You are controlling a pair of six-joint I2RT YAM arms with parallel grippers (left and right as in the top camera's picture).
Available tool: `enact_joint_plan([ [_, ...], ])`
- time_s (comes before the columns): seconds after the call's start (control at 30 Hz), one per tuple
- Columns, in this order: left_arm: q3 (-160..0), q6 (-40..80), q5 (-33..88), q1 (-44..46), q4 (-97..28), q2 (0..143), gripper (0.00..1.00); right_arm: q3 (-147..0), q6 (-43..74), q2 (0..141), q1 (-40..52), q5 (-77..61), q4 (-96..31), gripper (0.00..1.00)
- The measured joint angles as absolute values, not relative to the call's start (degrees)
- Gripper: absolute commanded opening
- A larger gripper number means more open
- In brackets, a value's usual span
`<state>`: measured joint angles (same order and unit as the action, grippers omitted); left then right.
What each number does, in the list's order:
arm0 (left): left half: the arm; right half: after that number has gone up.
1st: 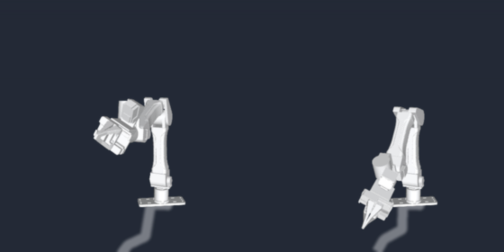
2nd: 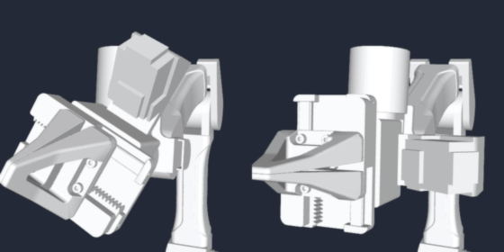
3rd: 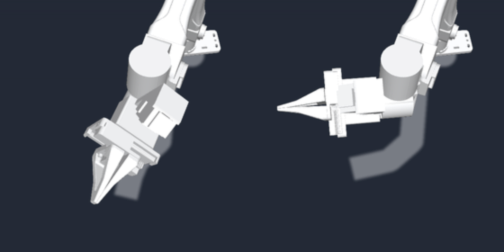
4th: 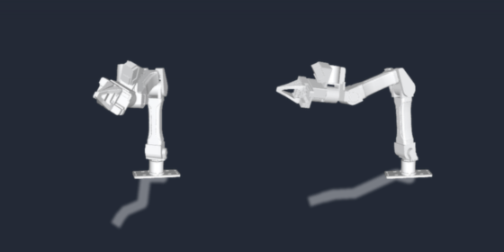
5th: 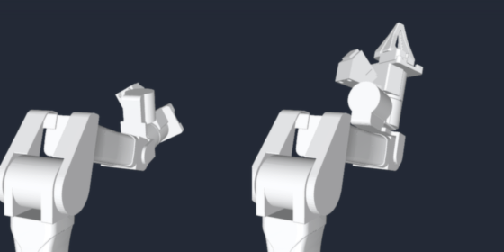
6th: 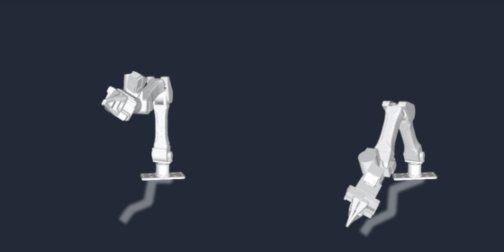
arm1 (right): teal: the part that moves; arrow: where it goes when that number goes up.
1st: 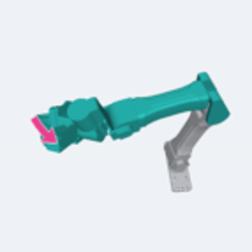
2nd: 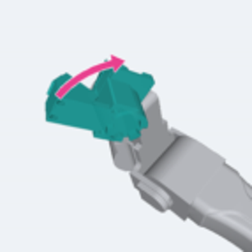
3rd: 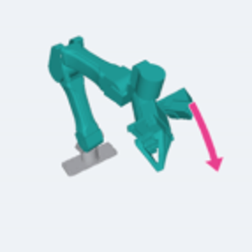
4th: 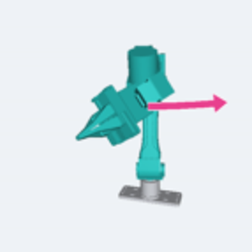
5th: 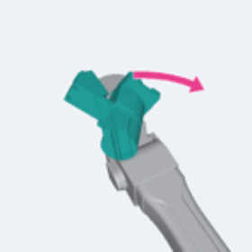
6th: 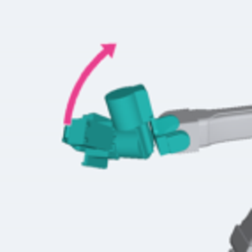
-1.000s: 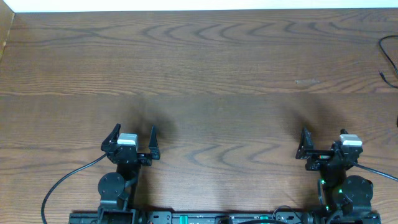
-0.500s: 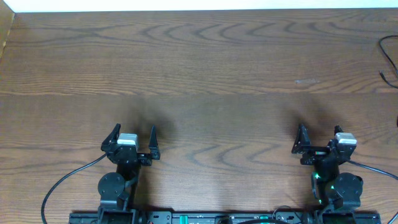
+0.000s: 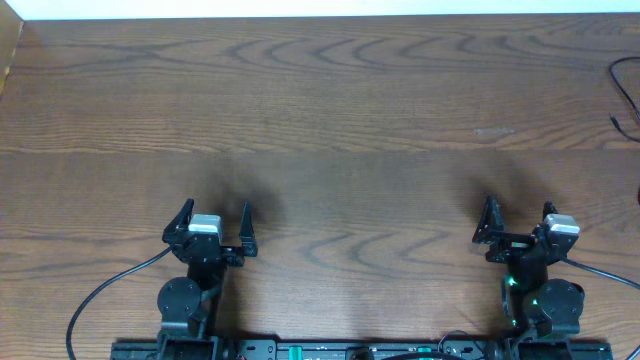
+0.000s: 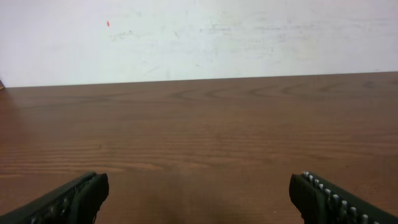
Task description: Untangle cables
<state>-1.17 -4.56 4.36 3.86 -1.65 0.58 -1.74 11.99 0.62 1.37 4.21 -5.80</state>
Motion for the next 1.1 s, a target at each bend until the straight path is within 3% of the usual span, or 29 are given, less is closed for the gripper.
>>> enact_joint_plan([
  [1.1, -1.2, -4.6, 4.4, 3.9, -1.7, 0.6, 0.98, -1.4, 6.3, 0.6, 1.4, -0.3, -5.8, 0.99],
])
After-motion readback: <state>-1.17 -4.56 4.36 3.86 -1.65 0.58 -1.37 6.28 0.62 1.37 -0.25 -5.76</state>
